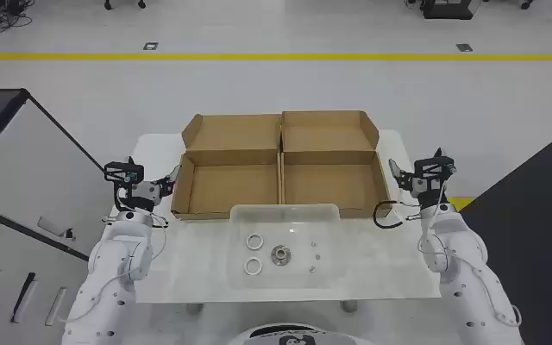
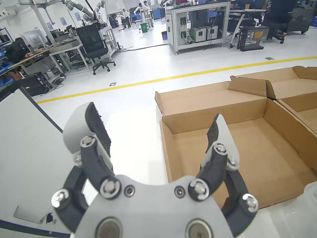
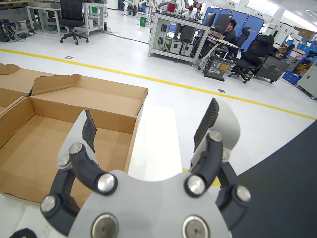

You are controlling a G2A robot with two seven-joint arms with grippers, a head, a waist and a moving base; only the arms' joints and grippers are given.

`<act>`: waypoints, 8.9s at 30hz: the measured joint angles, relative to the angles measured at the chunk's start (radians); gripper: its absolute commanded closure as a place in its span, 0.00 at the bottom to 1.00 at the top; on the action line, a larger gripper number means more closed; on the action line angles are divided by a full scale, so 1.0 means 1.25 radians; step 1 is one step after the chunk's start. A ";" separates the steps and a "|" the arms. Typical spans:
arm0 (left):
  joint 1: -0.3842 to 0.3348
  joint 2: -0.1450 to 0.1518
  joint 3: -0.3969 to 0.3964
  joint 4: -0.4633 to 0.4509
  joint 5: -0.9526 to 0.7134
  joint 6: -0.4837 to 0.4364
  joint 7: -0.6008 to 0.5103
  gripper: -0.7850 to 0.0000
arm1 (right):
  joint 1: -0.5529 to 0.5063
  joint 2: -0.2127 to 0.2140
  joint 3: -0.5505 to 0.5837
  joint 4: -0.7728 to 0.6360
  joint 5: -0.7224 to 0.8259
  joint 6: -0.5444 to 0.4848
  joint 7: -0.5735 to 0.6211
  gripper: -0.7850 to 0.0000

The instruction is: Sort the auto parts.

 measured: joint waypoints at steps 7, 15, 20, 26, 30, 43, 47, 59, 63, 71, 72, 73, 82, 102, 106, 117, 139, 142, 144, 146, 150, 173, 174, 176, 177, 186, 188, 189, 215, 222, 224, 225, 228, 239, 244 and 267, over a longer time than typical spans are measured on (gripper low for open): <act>0.000 0.000 0.000 0.000 0.000 0.000 0.000 0.00 | -0.036 0.011 0.063 -0.125 0.018 -0.148 0.039 0.00; 0.000 0.000 0.000 0.000 0.000 0.000 0.000 0.00 | -0.040 0.031 0.141 -0.268 0.094 -0.404 0.241 0.00; 0.000 0.000 0.000 0.000 0.000 0.000 0.000 0.00 | -0.002 0.048 0.168 -0.316 0.158 -0.547 0.417 0.00; 0.000 0.000 0.000 0.000 0.000 0.000 0.000 0.00 | 0.078 0.067 0.147 -0.329 0.218 -0.655 0.600 0.00; 0.000 0.000 0.000 0.000 0.000 0.000 0.000 0.00 | 0.131 0.079 0.108 -0.335 0.274 -0.689 0.710 0.00; 0.000 0.000 0.000 0.000 0.000 0.000 0.000 0.00 | 0.295 0.176 -0.125 -0.365 0.421 -0.560 0.892 0.00; 0.000 0.000 0.000 0.000 0.000 0.000 0.000 0.00 | 0.373 0.210 -0.213 -0.357 0.501 -0.485 0.967 0.00; 0.000 0.000 0.000 0.000 0.000 0.000 0.000 0.00 | 0.627 0.292 -0.516 -0.288 0.682 -0.335 1.117 0.00; 0.000 0.000 0.000 0.000 0.000 0.000 0.000 0.00 | 0.682 0.307 -0.601 -0.263 0.691 -0.345 1.107 0.00; 0.000 0.000 0.000 0.000 0.000 0.000 0.000 0.00 | 0.774 0.313 -0.762 -0.196 0.660 -0.388 1.064 0.00; 0.000 0.000 0.000 0.000 0.000 0.000 0.000 0.00 | 0.783 0.312 -0.777 -0.190 0.659 -0.391 1.060 0.00; 0.000 0.000 0.000 0.000 0.000 0.000 0.000 0.00 | 0.795 0.312 -0.794 -0.183 0.661 -0.396 1.056 0.00; 0.000 0.000 0.000 0.000 0.000 0.000 0.000 0.00 | 0.857 0.301 -0.904 -0.164 0.683 -0.412 1.040 0.00; 0.000 0.000 0.000 0.000 0.000 0.000 0.000 0.00 | 0.839 0.268 -1.000 -0.124 0.653 -0.419 1.010 0.00; 0.000 0.000 0.000 0.000 0.000 0.000 0.000 0.00 | 0.837 0.260 -1.002 -0.103 0.648 -0.414 0.999 0.00; 0.000 0.000 0.000 0.000 0.000 0.000 0.000 0.00 | 0.838 0.254 -1.001 -0.096 0.647 -0.409 0.994 0.00; 0.000 0.000 0.000 0.000 0.000 0.000 0.000 0.00 | 0.834 0.253 -0.979 -0.125 0.634 -0.339 1.068 0.00; 0.000 0.000 0.000 0.000 0.000 0.000 0.000 0.00 | 0.847 0.240 -0.990 -0.121 0.647 -0.317 1.107 0.00; 0.000 0.000 0.000 0.000 0.000 0.000 0.000 0.00 | 0.854 0.231 -0.998 -0.118 0.653 -0.310 1.122 0.00; 0.000 0.000 0.000 0.000 0.000 0.000 0.000 0.00 | 0.862 0.221 -1.007 -0.112 0.655 -0.305 1.137 0.00; 0.000 0.000 0.000 0.000 0.000 0.000 0.000 0.00 | 0.876 0.195 -1.032 -0.089 0.655 -0.293 1.156 0.00; 0.000 0.000 0.000 0.000 0.000 0.000 0.000 0.00 | 0.869 0.140 -1.066 0.006 0.655 -0.301 1.151 0.37; 0.000 0.000 0.000 0.000 0.000 0.000 0.000 0.00 | 0.868 0.140 -1.068 0.005 0.655 -0.301 1.151 0.37; 0.000 0.000 0.000 0.000 0.000 0.000 0.000 0.00 | 0.867 0.142 -1.074 0.003 0.654 -0.301 1.151 0.35; 0.000 0.000 0.000 0.000 0.000 0.000 0.000 0.00 | 0.867 0.142 -1.077 0.003 0.655 -0.302 1.150 0.35; 0.000 0.000 0.000 0.000 0.000 0.000 0.000 0.00 | 0.883 0.148 -1.111 -0.001 0.664 -0.305 1.146 0.43; 0.000 0.000 0.000 0.000 0.000 0.000 0.000 0.00 | 0.889 0.148 -1.121 0.000 0.669 -0.305 1.146 0.50; 0.000 0.000 0.000 0.000 0.000 0.000 0.000 0.00 | 0.891 0.147 -1.125 0.002 0.671 -0.306 1.145 0.50; 0.000 0.000 0.000 0.000 0.000 0.000 0.000 0.00 | 0.885 0.112 -1.147 0.052 0.678 -0.308 1.144 0.42; 0.000 0.000 0.000 0.000 0.000 0.000 0.000 0.00 | 0.880 0.105 -1.147 0.061 0.673 -0.301 1.151 0.42; 0.000 0.000 0.000 0.000 0.000 0.000 0.000 0.00 | 0.879 0.103 -1.147 0.063 0.671 -0.298 1.154 0.41; 0.000 0.000 0.000 0.000 0.000 0.000 0.000 0.00 | 0.878 0.102 -1.147 0.063 0.669 -0.297 1.155 0.41; 0.000 0.000 0.000 0.000 0.000 0.000 0.000 0.00 | 0.876 0.099 -1.147 0.066 0.666 -0.293 1.159 0.42; 0.000 0.000 0.000 0.000 0.000 0.000 0.000 0.00 | 0.870 0.089 -1.147 0.080 0.664 -0.292 1.159 0.51; 0.000 0.000 0.000 0.000 0.000 0.000 0.000 0.00 | 0.867 0.085 -1.147 0.089 0.663 -0.291 1.160 0.53; 0.000 0.000 0.000 0.000 0.000 0.000 0.000 0.00 | 0.874 0.081 -1.147 0.113 0.686 -0.295 1.157 1.00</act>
